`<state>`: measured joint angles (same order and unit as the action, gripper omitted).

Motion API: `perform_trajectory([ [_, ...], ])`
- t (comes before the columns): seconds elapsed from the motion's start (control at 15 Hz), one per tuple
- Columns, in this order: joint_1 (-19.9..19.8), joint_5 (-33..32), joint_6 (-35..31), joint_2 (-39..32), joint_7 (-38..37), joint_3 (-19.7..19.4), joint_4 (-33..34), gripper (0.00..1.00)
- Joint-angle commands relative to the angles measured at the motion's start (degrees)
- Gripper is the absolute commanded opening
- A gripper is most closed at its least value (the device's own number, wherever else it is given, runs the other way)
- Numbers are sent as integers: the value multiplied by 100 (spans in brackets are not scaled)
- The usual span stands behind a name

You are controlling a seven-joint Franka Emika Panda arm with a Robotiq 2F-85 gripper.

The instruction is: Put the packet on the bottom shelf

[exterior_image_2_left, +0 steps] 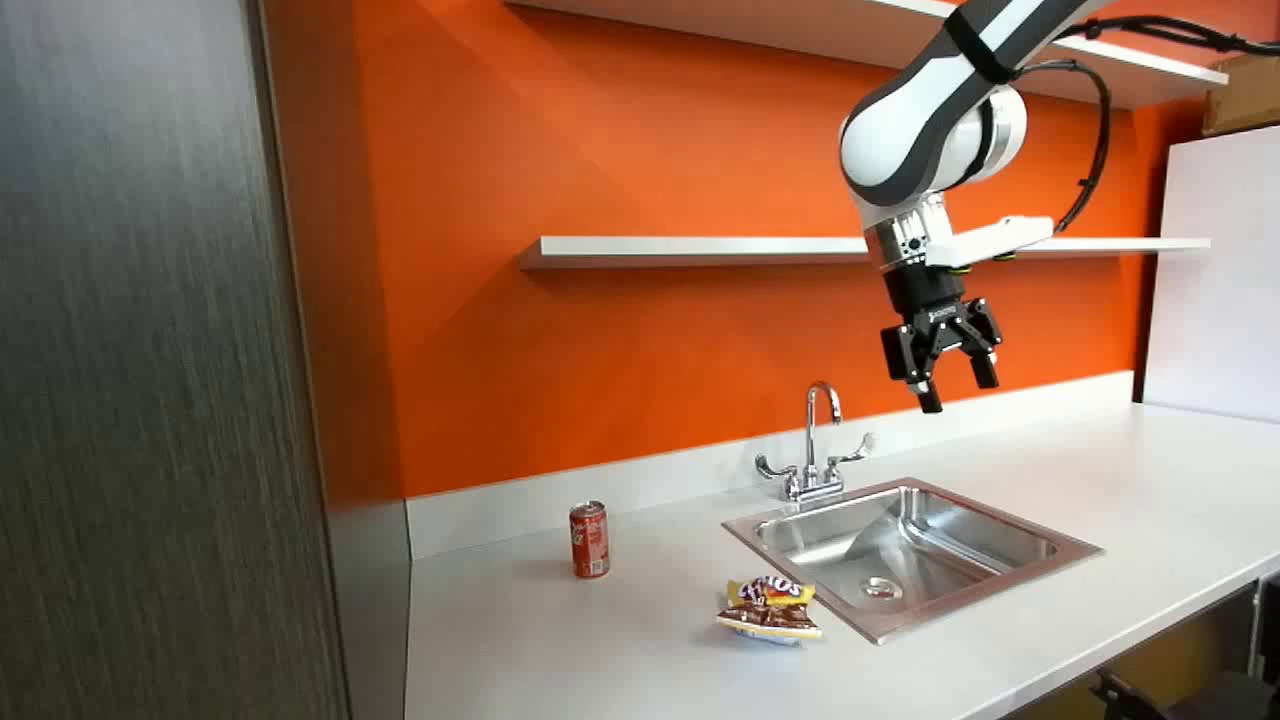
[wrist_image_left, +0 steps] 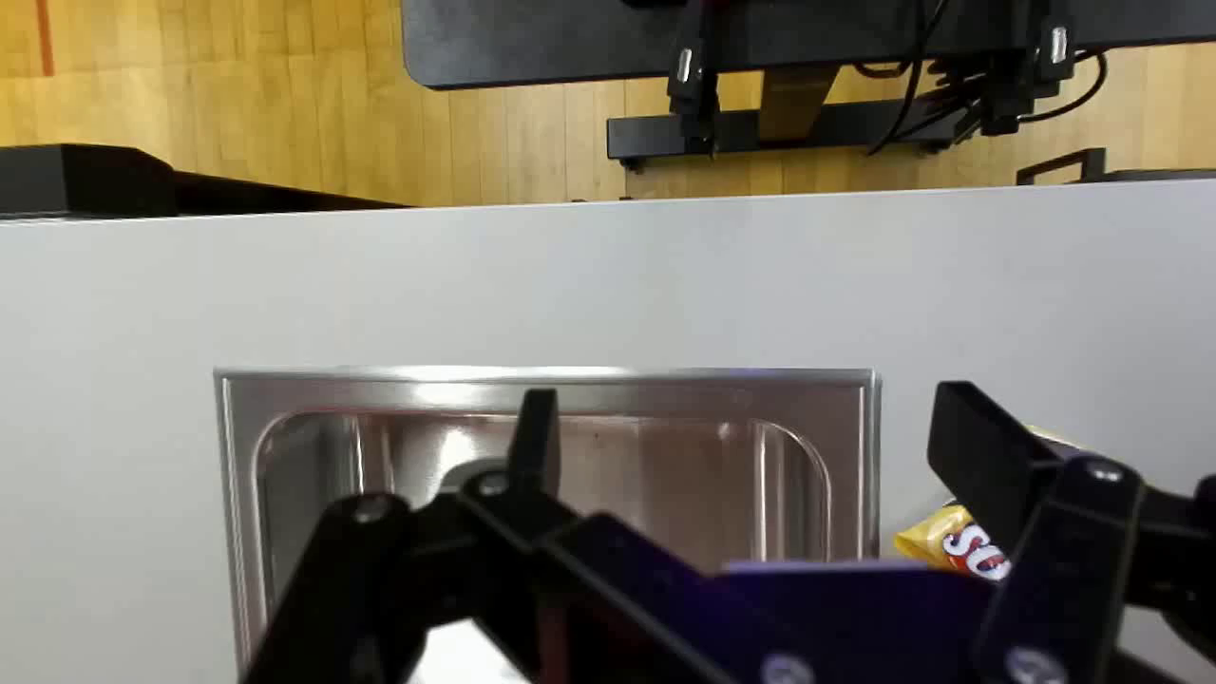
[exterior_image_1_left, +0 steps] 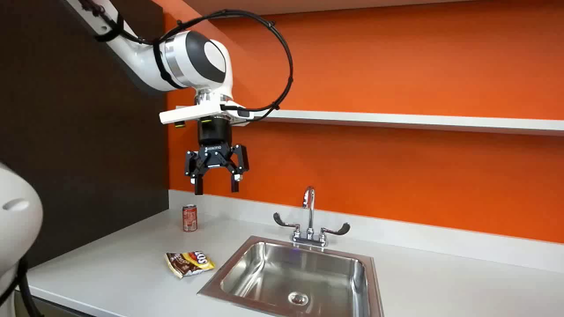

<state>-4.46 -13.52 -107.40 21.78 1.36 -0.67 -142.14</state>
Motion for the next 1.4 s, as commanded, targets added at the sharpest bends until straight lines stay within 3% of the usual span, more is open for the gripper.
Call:
perform_trajectory([
  [0.0, 55, -15, 12, -3, -16, -49, 7, 100],
  [0.27, 77, 24, -214, -132, -184, -13, -6, 100],
  [0.6, 208, 311, -1149, -467, -1069, 186, -152, 100],
  [1.33, 744, 550, -2535, -2003, -2516, 718, 70, 100],
])
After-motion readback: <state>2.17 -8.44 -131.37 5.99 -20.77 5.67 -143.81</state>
